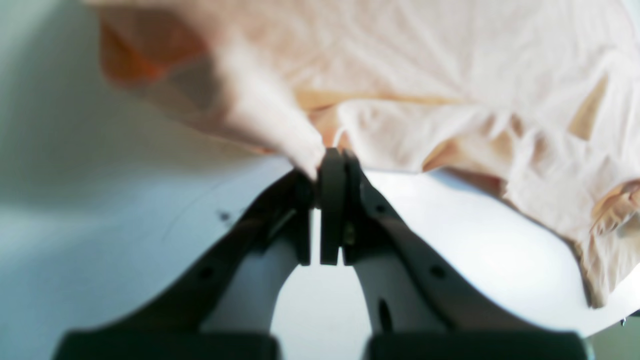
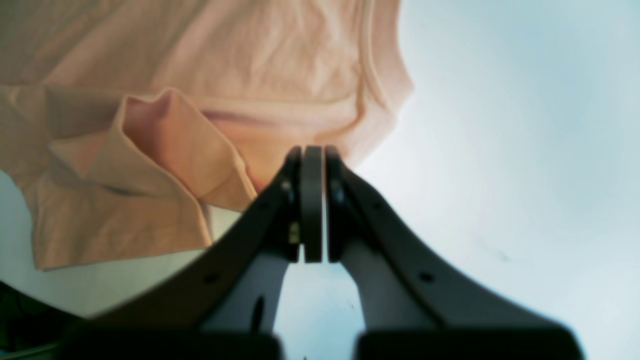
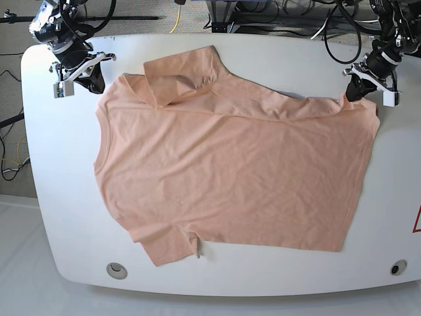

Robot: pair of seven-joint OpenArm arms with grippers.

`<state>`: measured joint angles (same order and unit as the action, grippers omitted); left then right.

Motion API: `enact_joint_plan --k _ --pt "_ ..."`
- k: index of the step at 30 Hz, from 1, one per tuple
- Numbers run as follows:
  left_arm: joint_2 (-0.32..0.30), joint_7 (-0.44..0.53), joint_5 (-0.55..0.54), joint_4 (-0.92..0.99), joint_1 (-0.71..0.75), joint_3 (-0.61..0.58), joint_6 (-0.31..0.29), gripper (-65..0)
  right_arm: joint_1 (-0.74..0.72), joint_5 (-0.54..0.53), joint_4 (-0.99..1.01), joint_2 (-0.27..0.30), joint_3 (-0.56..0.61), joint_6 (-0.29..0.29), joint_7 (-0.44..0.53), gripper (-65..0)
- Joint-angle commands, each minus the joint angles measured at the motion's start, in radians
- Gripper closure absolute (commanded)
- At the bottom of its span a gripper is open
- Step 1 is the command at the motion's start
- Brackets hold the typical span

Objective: Fold the T-shirt properly
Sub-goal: 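Pull the grasped shoulder corner with the left gripper away from the right gripper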

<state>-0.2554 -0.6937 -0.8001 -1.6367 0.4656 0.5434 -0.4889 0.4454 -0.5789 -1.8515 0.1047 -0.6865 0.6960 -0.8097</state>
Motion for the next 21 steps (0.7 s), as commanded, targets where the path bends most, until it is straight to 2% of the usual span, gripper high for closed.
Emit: enact_joint_plan --k 1,9,21 --pt "-0.012 0.010 -0.004 -0.026 -0.025 0.007 -0.004 0.0 -0.022 -0.018 -0.021 0.022 -0.001 0.002 0.029 0.0" --pt "-0.019 -0.005 0.008 0.029 -0.101 0.002 0.002 0.0 -0.074 -0.009 -0.008 0.025 -0.007 0.002 0.023 0.0" --pt "-0.028 -0.003 -0.010 0.050 -0.102 0.009 -0.002 0.0 -0.069 0.013 0.007 0.003 -0.020 -0.005 0.021 0.0"
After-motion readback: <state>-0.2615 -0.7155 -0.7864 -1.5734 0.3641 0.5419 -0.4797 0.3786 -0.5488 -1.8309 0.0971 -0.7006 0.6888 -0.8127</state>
